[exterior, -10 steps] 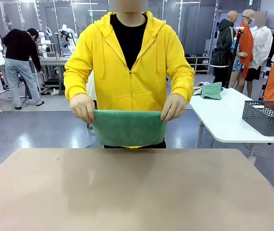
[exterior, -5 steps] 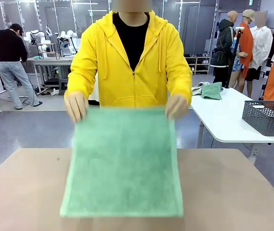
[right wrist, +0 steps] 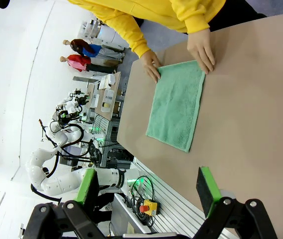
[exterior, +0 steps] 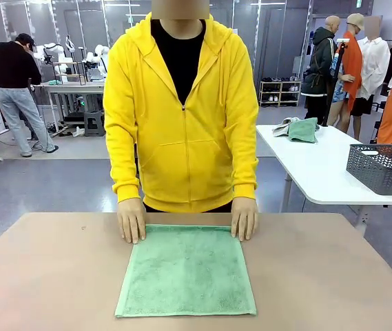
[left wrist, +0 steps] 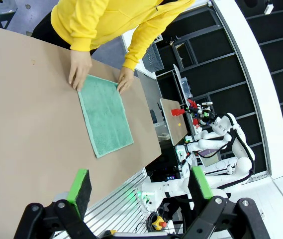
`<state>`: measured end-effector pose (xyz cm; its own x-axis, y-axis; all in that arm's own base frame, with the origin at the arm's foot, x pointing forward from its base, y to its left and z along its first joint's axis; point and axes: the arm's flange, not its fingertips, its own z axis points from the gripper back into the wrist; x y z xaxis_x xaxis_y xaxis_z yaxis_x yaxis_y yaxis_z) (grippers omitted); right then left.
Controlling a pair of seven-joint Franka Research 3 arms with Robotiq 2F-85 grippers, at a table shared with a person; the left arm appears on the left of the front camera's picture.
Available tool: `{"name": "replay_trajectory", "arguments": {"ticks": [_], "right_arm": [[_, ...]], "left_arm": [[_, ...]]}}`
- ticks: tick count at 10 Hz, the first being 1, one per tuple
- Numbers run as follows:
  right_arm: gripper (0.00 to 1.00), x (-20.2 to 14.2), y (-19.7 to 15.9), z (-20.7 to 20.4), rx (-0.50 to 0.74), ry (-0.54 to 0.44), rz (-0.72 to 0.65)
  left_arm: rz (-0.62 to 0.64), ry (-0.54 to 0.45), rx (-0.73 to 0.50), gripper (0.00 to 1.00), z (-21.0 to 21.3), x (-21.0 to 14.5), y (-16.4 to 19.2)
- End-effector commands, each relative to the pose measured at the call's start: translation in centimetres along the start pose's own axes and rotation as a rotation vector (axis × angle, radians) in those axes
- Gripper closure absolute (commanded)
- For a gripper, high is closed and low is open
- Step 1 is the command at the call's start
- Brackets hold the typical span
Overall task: Fold the towels and place them in the basket.
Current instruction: When a person lays out a Towel with hook on the table, fold it in half twice.
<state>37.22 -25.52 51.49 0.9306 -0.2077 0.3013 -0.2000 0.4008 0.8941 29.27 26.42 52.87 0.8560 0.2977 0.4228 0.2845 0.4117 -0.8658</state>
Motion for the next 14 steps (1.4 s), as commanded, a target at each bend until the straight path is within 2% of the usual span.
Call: {"name": "replay_trajectory", "arguments": {"ticks": [1, 8, 9, 11, 14], "right_arm": [[0.00, 0.0, 0.0, 0.0, 0.006, -0.003, -0.002], [0.00, 0.0, 0.0, 0.0, 0.000, 0.000, 0.000], [0.00, 0.3, 1.2, -0.6, -0.019, 0.073, 0.103], [0.00, 0.5, 5.4, -4.0, -0.127, 0.256, 0.374], [0.00, -2.7, 9.2, -11.5, -0.236, 0.605, 0.748]], "left_arm": [[-0.003, -0.002, -0.015, 0.00, 0.2, 0.2, -0.2], [0.000, 0.000, 0.000, 0.00, 0.0, 0.0, 0.0], [-0.121, 0.089, 0.009, 0.00, -0.8, 0.0, -1.2], [-0.369, 0.330, 0.046, 0.00, -4.7, -0.5, -5.2], [-0.762, 0.607, 0.094, 0.00, -11.6, -4.7, -9.3]]}}
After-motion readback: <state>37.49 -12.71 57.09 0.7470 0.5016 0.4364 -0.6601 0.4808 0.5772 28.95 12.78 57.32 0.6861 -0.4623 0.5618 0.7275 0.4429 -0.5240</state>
